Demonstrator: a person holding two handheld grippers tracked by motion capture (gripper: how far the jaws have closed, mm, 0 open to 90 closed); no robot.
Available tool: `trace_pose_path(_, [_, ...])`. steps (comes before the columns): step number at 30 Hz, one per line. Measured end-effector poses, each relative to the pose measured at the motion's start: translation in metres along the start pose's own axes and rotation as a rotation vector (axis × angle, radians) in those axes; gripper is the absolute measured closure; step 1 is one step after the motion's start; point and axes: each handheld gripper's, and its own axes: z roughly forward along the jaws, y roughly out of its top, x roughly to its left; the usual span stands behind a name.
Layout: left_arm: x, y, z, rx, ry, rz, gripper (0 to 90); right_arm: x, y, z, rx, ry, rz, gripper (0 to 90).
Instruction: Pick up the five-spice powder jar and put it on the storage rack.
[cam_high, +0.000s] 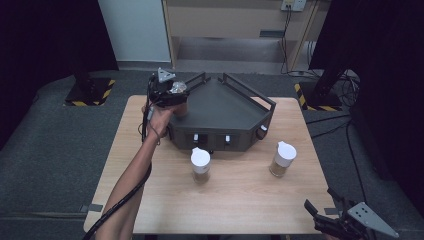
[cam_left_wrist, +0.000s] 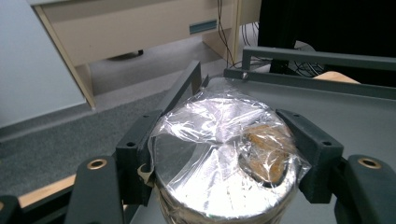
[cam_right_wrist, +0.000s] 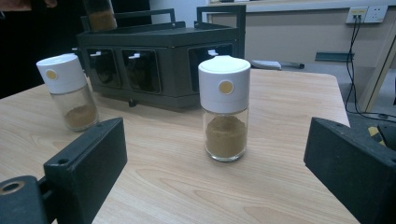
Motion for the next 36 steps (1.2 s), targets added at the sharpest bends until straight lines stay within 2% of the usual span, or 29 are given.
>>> trace_pose_path(10, [0.002,-0.007,0.011,0.021,0.001,-0.010,33.4,0.000,0.000,0.000,0.001,0.000,0.000,6.0])
trace_pose_path(20, [0.009,-0.014,0.014,0.000,-0.012,-0.053,32.5,0.000,0.000,0.000,0.001,0.000,-0.002,6.0])
trace_pose_path(24, [0.012,-0.014,0.011,-0.024,-0.021,-0.072,22.7,-0.001,0.000,0.000,0.000,0.001,0.001,6.0])
trace_pose_path(28, [0.012,-0.009,0.004,-0.054,-0.020,-0.072,12.2,0.000,0.000,0.000,0.000,0.000,0.000,6.0])
trace_pose_path(36, [0.015,0.001,-0.017,-0.091,-0.068,-0.049,2.9,0.000,0.000,0.000,0.000,0.000,-0.001,5.9])
